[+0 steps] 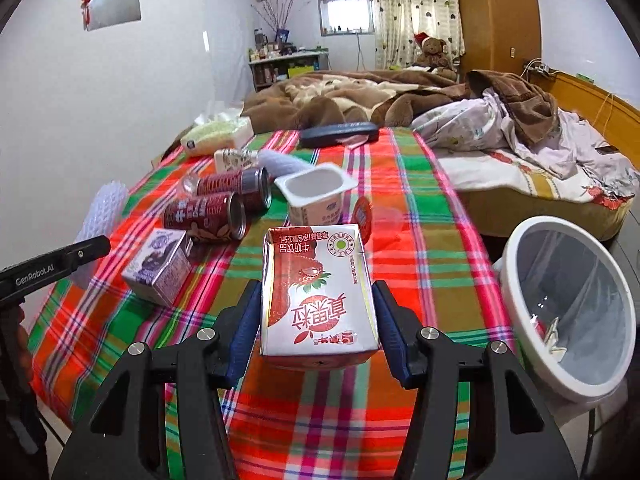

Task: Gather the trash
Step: 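Carry the carton and foam sleeve over the white bin and release both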

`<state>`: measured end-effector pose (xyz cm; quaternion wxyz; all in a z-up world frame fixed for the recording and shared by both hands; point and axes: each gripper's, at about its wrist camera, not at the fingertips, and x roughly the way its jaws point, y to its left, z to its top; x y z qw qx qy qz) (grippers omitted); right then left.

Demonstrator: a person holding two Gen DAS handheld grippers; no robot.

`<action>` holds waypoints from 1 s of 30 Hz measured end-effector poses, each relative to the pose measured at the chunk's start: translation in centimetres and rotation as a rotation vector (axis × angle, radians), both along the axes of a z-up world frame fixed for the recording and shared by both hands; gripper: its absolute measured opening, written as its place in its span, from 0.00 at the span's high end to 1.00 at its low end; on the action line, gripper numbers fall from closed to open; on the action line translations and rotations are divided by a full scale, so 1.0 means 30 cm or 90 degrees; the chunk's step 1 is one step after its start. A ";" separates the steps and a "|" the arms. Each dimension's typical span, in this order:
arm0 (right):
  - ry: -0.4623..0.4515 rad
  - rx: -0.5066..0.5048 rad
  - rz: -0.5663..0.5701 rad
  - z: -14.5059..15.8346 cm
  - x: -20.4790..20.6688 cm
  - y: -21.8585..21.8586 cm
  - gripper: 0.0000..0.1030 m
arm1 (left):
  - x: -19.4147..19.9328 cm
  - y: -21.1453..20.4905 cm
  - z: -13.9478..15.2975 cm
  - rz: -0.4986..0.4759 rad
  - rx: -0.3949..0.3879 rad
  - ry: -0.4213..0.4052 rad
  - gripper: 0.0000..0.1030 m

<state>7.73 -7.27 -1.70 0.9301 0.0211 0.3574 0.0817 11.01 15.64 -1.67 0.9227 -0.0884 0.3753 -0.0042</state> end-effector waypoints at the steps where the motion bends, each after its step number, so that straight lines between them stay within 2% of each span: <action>1: -0.004 0.002 -0.003 0.008 -0.002 -0.010 0.45 | -0.005 -0.026 0.016 -0.012 0.001 -0.006 0.70; 16: -0.062 0.009 -0.071 0.093 -0.038 -0.227 0.45 | -0.003 -0.378 0.112 -0.151 0.006 -0.048 0.70; 30: -0.080 -0.016 -0.160 0.120 -0.059 -0.467 0.45 | 0.046 -0.786 0.122 -0.305 -0.007 -0.047 0.70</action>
